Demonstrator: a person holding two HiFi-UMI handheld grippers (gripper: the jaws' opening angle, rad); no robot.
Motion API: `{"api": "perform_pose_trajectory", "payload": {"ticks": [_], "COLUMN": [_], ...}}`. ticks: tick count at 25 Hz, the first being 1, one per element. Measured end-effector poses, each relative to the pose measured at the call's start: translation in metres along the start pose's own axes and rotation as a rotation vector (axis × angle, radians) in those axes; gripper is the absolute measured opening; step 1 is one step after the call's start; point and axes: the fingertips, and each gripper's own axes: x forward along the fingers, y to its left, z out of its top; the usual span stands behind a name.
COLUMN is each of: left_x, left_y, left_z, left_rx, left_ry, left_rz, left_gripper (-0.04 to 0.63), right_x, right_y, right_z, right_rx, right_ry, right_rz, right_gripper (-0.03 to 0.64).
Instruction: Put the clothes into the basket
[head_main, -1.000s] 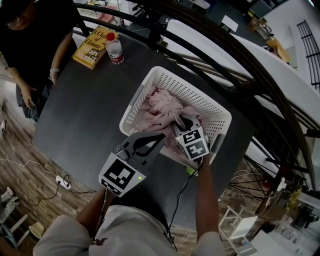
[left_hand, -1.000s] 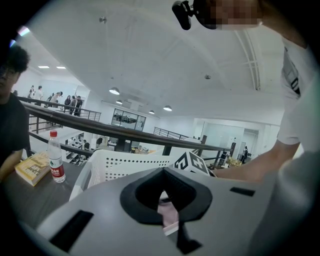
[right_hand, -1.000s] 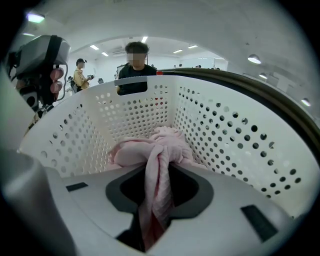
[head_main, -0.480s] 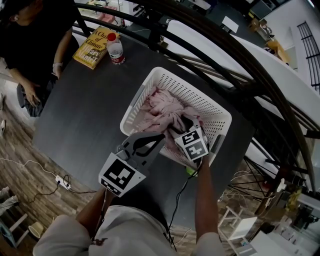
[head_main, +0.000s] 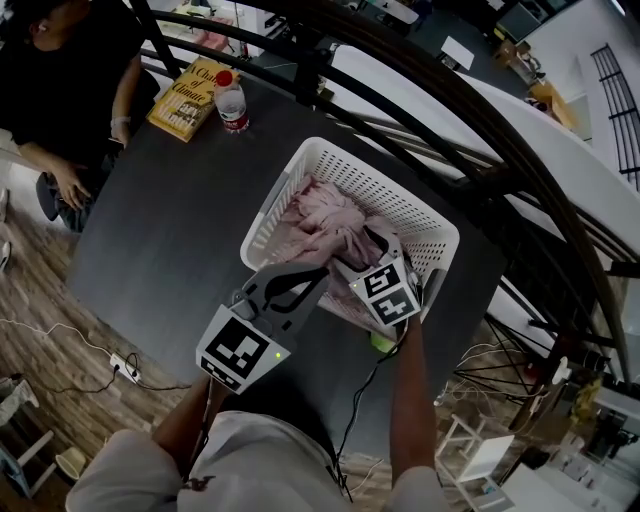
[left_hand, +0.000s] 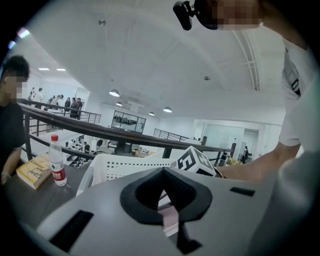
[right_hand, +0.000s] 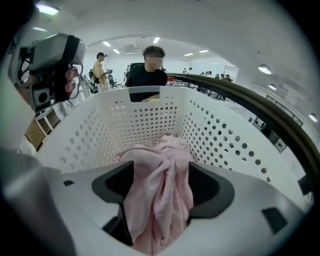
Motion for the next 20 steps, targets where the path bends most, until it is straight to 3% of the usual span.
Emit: {"api": "perform_pose_trajectory", "payload": {"ticks": [7, 15, 20], "left_x": [-0.01, -0.032, -0.052], "left_y": [-0.007, -0.023, -0.037], "left_z": [0.013, 0.037, 0.055], "left_rx": [0.02, 0.046, 0.066], "left_ry": [-0.021, -0.081, -0.135], "left_rz": [0.001, -0.005, -0.011], "left_gripper": [0.003, 0.003, 0.003], "right_x": [-0.04, -0.128, -0.202], "right_y": [-0.002, 0.01, 0.032], "right_z": [0.039, 0.086, 0.113], "right_rx": [0.006, 0.102, 0.188], "right_ry": [-0.15, -0.46, -0.73], "right_rz": [-0.045, -0.126, -0.165], "right_gripper": [0.329, 0.064, 0.02]}}
